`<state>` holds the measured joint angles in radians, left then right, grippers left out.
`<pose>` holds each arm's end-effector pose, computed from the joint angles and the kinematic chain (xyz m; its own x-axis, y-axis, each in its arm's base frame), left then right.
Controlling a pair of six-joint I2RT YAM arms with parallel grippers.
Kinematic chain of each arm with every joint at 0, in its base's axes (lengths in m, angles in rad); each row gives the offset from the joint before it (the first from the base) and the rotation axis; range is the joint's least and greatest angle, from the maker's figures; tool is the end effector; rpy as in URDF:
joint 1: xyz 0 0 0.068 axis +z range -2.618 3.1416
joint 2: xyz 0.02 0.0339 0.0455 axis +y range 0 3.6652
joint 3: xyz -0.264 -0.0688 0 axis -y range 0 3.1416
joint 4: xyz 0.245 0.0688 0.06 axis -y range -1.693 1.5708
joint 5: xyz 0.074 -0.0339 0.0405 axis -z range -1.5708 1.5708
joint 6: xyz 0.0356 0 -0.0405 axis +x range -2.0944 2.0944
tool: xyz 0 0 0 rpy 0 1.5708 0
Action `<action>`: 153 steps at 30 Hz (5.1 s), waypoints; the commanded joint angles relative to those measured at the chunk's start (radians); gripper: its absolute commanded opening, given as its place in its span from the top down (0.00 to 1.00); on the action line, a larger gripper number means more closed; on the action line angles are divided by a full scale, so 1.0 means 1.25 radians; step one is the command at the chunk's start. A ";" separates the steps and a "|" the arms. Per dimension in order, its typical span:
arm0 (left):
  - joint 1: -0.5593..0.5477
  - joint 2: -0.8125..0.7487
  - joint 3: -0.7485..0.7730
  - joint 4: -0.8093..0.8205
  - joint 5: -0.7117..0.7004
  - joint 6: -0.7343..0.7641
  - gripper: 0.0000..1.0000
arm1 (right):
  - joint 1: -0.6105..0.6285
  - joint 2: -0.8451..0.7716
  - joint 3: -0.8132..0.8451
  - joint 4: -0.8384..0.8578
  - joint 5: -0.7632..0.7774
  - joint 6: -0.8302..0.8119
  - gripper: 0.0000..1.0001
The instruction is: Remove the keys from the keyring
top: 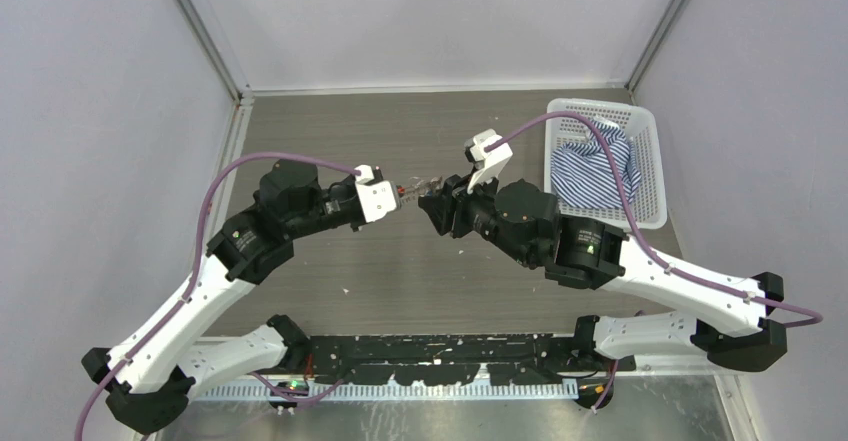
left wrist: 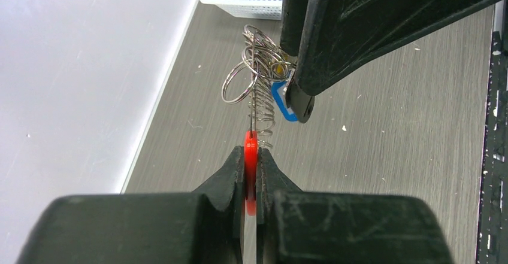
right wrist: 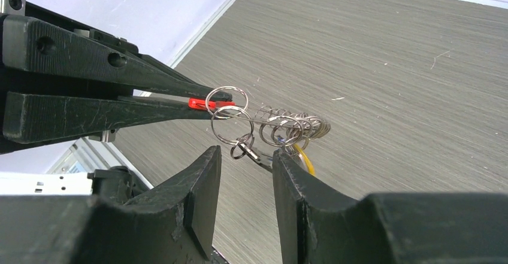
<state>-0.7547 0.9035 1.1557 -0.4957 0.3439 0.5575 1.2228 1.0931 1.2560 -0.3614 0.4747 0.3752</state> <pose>0.1253 -0.1343 0.4142 0.3183 0.3844 -0.8666 0.8425 0.3044 0.4445 0.0952 0.2147 0.4260 -0.3130 0.0930 -0.9452 -0.6111 0.7421 0.2754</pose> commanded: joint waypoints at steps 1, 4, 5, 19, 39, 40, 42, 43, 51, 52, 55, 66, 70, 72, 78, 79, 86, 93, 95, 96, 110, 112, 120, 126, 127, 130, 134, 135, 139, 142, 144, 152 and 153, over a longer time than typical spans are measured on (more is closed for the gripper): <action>-0.010 -0.001 0.035 0.067 -0.001 -0.006 1.00 | 0.004 -0.001 0.009 0.039 0.028 0.009 0.57; -0.013 0.001 0.035 0.073 0.000 -0.013 1.00 | 0.005 0.007 0.002 0.041 0.021 0.012 0.57; -0.014 0.002 0.035 0.073 -0.002 -0.014 1.00 | 0.005 0.008 0.000 0.044 0.020 0.014 0.57; -0.018 -0.002 0.028 0.088 0.000 -0.039 1.00 | 0.004 -0.007 -0.067 0.125 0.011 0.018 0.60; -0.018 -0.037 -0.082 0.151 -0.009 -0.097 1.00 | 0.003 -0.049 0.025 -0.015 0.054 0.015 0.99; -0.019 -0.039 -0.086 0.157 -0.008 -0.101 1.00 | 0.003 -0.041 0.041 -0.036 0.051 0.010 0.99; -0.018 -0.040 -0.097 0.166 -0.006 -0.110 1.00 | 0.004 -0.026 0.078 -0.089 0.043 -0.008 0.99; -0.018 -0.042 -0.105 0.174 -0.007 -0.118 1.00 | 0.004 -0.019 0.102 -0.115 0.038 -0.018 0.99; -0.018 -0.079 -0.213 0.301 0.053 -0.192 0.92 | 0.003 0.046 0.282 -0.329 -0.049 -0.092 0.99; -0.019 -0.084 -0.224 0.313 0.062 -0.200 0.92 | 0.003 0.055 0.303 -0.352 -0.063 -0.096 0.99; -0.019 -0.095 -0.257 0.343 0.085 -0.216 0.92 | -0.003 0.079 0.365 -0.408 -0.086 -0.089 0.99; -0.094 -0.082 -0.302 0.388 0.049 -0.233 1.00 | -0.130 0.217 0.496 -0.534 -0.194 0.061 0.99; -0.143 -0.056 -0.312 0.393 -0.011 -0.242 1.00 | -0.167 0.229 0.487 -0.526 -0.236 0.099 0.99; -0.159 -0.036 -0.311 0.393 -0.059 -0.253 1.00 | -0.174 0.227 0.487 -0.522 -0.253 0.105 0.99; -0.190 -0.003 -0.332 0.465 -0.133 -0.302 1.00 | -0.191 0.254 0.515 -0.559 -0.272 0.115 0.99; -0.212 0.005 -0.332 0.472 -0.154 -0.295 1.00 | -0.193 0.263 0.517 -0.564 -0.276 0.123 0.99; -0.254 0.059 -0.322 0.492 -0.253 -0.275 1.00 | -0.206 0.263 0.481 -0.519 -0.336 0.187 0.99; -0.253 0.070 -0.326 0.505 -0.315 -0.295 1.00 | -0.235 0.241 0.450 -0.507 -0.399 0.212 0.99; -0.254 0.067 -0.337 0.524 -0.298 -0.303 1.00 | -0.252 0.237 0.442 -0.490 -0.434 0.231 0.99; -0.254 0.068 -0.337 0.517 -0.303 -0.305 1.00 | -0.260 0.235 0.438 -0.482 -0.447 0.239 0.99; -0.195 -0.073 -0.407 0.572 -0.283 -0.427 0.44 | -0.326 0.244 0.509 -0.543 -0.557 0.172 0.99; -0.137 -0.117 -0.389 0.524 -0.180 -0.468 0.46 | -0.340 0.247 0.528 -0.574 -0.590 0.142 0.99; -0.010 -0.145 -0.253 0.370 0.247 -0.500 0.48 | -0.345 0.257 0.592 -0.657 -0.653 0.045 0.99; -0.007 -0.106 -0.269 0.481 0.268 -0.526 0.55 | -0.345 0.246 0.619 -0.704 -0.684 0.003 0.99; -0.005 -0.100 -0.275 0.514 0.258 -0.528 0.56 | -0.345 0.241 0.619 -0.708 -0.688 -0.001 0.99; 0.005 -0.092 -0.278 0.529 0.223 -0.507 0.62 | -0.345 0.223 0.615 -0.720 -0.714 -0.012 0.99; 0.025 -0.104 -0.282 0.560 0.209 -0.502 0.66 | -0.345 0.206 0.609 -0.727 -0.704 -0.012 0.99; 0.026 -0.104 -0.279 0.560 0.211 -0.501 0.68 | -0.345 0.205 0.609 -0.727 -0.701 -0.009 0.99; 0.026 -0.099 -0.295 0.606 0.215 -0.506 0.74 | -0.346 0.210 0.610 -0.710 -0.729 0.001 0.99; 0.026 -0.090 -0.306 0.670 0.209 -0.510 0.75 | -0.345 0.216 0.617 -0.711 -0.728 0.000 0.99; 0.026 -0.076 -0.302 0.706 0.216 -0.509 0.74 | -0.345 0.223 0.626 -0.716 -0.733 0.001 0.99; 0.026 -0.007 -0.256 0.762 0.288 -0.543 0.73 | -0.345 0.226 0.637 -0.719 -0.765 -0.014 0.99; 0.026 -0.003 -0.251 0.757 0.295 -0.549 0.73 | -0.345 0.226 0.637 -0.719 -0.771 -0.015 0.99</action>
<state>-0.7261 0.8806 0.7837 0.3576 0.6483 -0.0883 0.7906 1.3815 2.0060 -1.2816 -0.4404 0.3782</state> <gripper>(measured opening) 0.273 0.070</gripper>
